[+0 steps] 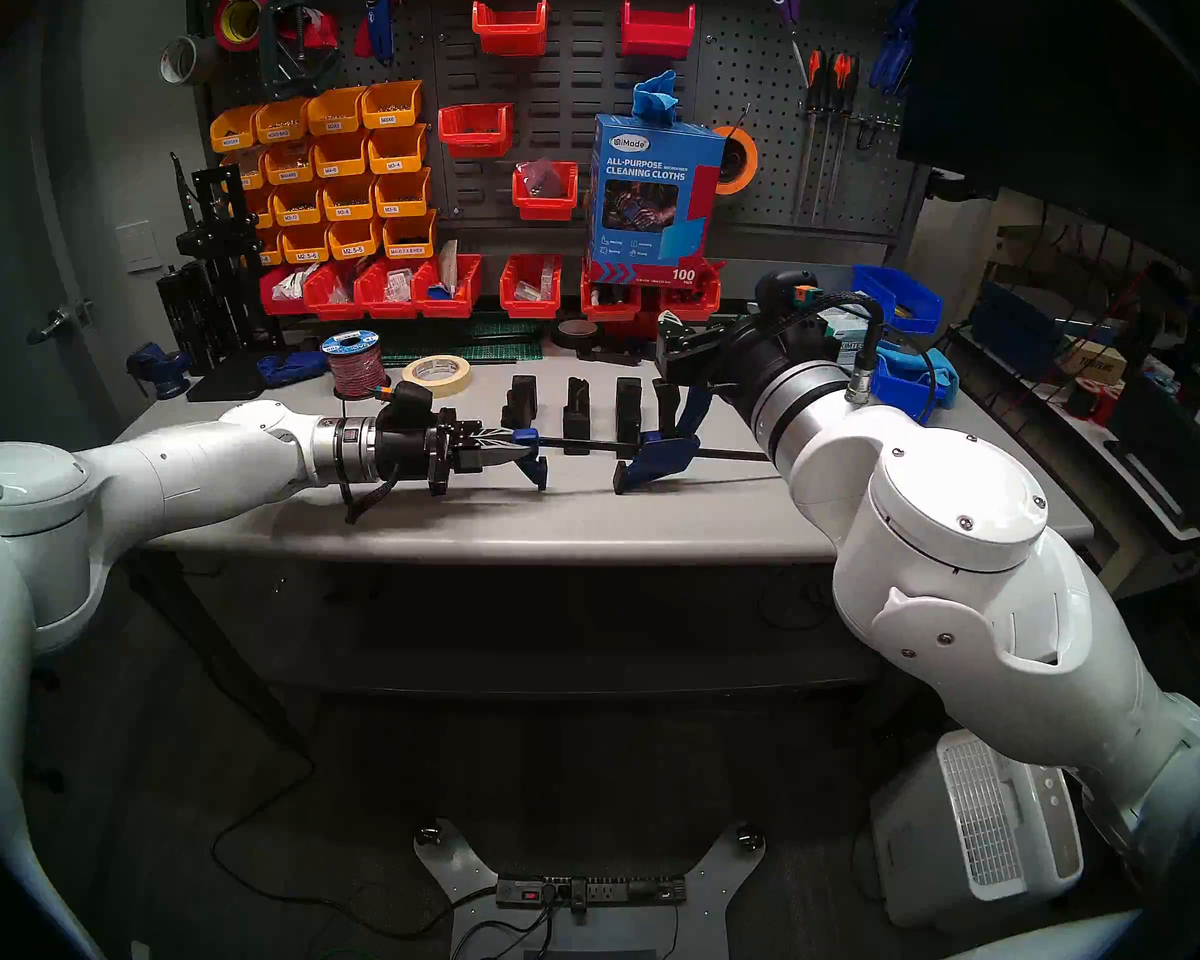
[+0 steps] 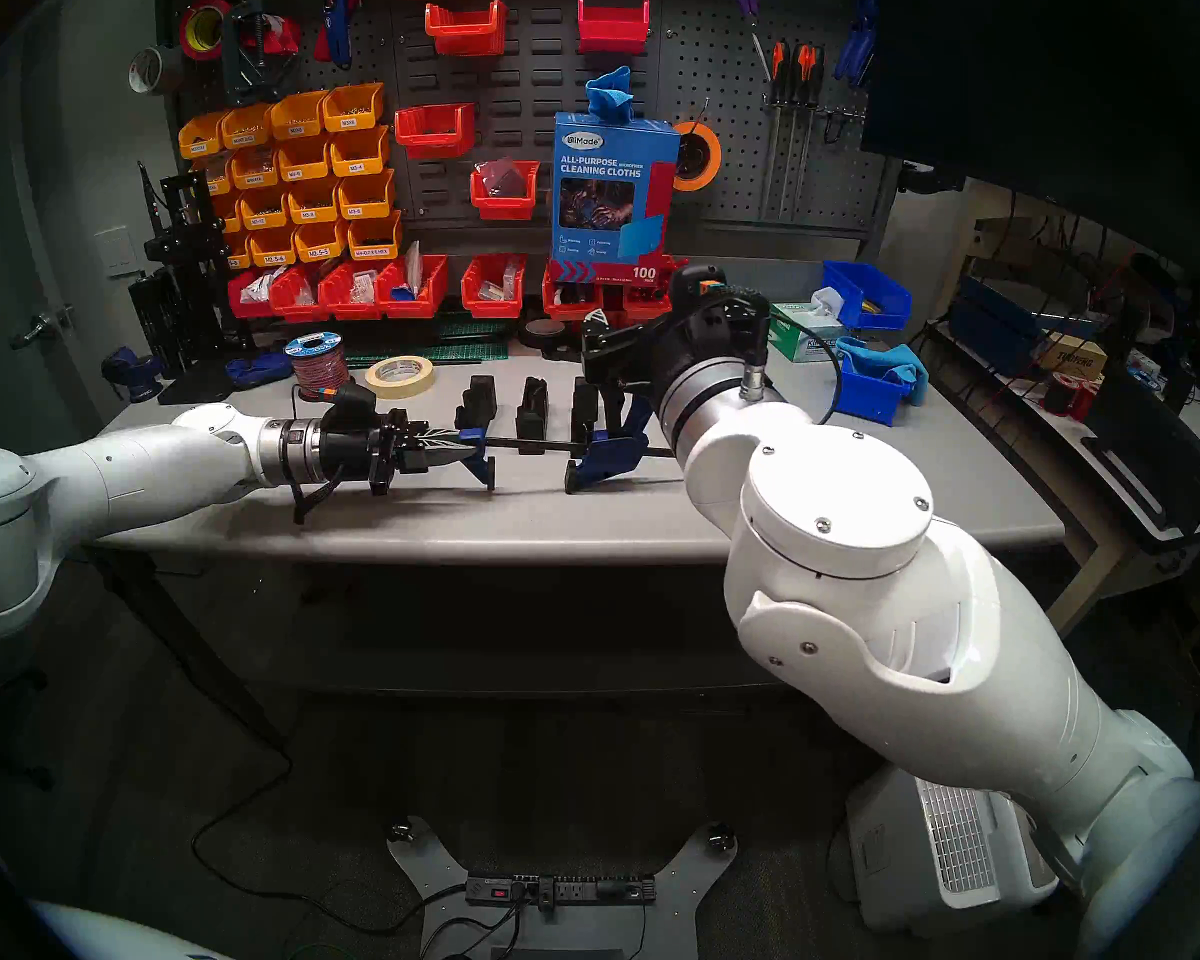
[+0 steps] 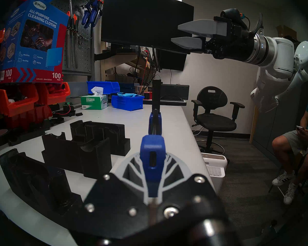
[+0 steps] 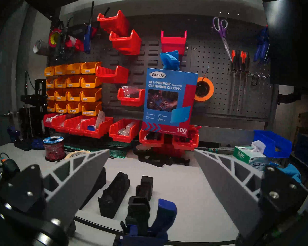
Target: Clamp the two 3D printed pieces together with the clamp
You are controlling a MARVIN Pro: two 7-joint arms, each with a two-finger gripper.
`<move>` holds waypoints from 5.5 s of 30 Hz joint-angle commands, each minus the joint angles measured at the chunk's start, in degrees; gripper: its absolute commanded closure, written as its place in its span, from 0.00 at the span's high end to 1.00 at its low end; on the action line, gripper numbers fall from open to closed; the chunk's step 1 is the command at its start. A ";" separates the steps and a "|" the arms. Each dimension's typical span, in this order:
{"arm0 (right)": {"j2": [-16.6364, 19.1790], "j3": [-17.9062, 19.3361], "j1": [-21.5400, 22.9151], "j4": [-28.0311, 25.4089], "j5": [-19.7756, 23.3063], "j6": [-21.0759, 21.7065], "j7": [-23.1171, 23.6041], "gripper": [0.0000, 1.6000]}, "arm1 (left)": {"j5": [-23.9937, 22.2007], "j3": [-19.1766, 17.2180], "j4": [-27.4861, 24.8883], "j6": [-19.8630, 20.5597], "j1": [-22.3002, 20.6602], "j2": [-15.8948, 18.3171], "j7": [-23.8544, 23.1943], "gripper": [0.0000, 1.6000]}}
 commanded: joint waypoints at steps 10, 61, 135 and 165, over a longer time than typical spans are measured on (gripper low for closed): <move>-8.23 -9.81 2.16 1.64 -8.23 -1.53 -4.65 1.00 | 0.26 -0.81 -0.19 0.11 -0.47 0.04 -5.28 0.00; 1.09 -15.56 1.36 11.98 -20.38 -13.19 -6.84 1.00 | 1.21 -2.17 -0.05 0.50 0.08 0.08 -5.43 0.00; -9.09 -15.76 3.12 21.25 -10.14 -13.61 -3.68 1.00 | 2.80 -4.50 0.38 1.17 1.04 0.03 -5.53 0.00; -6.32 -16.60 3.52 21.21 -8.14 -14.92 -3.87 1.00 | 3.20 -5.09 0.49 1.34 1.28 0.01 -5.53 0.00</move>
